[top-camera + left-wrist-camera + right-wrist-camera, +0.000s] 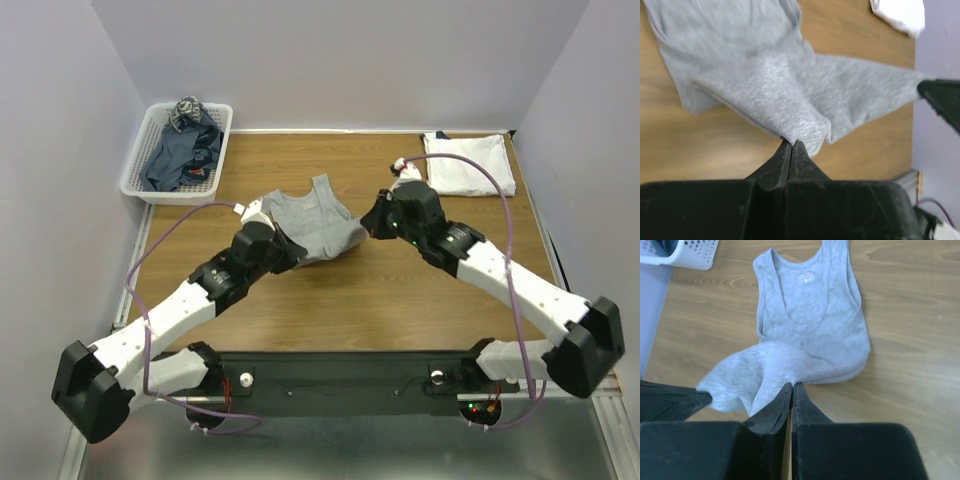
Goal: Fold and stack the tank tops
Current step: Fold the tank top, then neatly place the folded tank top to the corner
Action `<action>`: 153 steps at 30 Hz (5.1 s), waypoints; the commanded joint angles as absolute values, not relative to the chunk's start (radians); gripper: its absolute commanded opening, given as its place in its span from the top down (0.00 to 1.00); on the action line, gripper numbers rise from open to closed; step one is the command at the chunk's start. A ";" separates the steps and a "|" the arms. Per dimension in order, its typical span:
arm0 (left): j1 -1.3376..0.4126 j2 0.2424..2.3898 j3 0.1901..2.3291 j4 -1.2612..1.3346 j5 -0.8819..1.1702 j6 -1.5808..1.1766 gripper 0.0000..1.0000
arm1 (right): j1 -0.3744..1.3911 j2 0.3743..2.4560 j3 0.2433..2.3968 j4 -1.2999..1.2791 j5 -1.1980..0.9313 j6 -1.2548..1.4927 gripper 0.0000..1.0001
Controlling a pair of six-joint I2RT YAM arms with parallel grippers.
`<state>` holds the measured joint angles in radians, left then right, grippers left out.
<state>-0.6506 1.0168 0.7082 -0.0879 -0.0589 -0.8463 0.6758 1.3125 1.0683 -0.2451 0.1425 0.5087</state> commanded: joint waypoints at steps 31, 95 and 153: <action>-1.034 1.048 0.916 -0.189 -0.344 -0.954 1.00 | 0.816 0.995 1.052 -0.400 0.451 0.563 1.00; -0.488 1.778 1.089 0.060 -0.120 -0.713 0.61 | 0.383 1.631 1.031 -0.213 0.095 0.584 0.33; -0.773 1.540 1.117 -0.049 0.072 -0.655 0.66 | 0.258 1.631 0.905 -0.124 -0.109 0.727 0.19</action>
<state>-0.7952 1.5581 1.0668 -0.0288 0.0673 -0.7021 0.2340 1.6123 0.9012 -0.2493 -0.0494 0.6685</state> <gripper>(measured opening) 0.342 0.820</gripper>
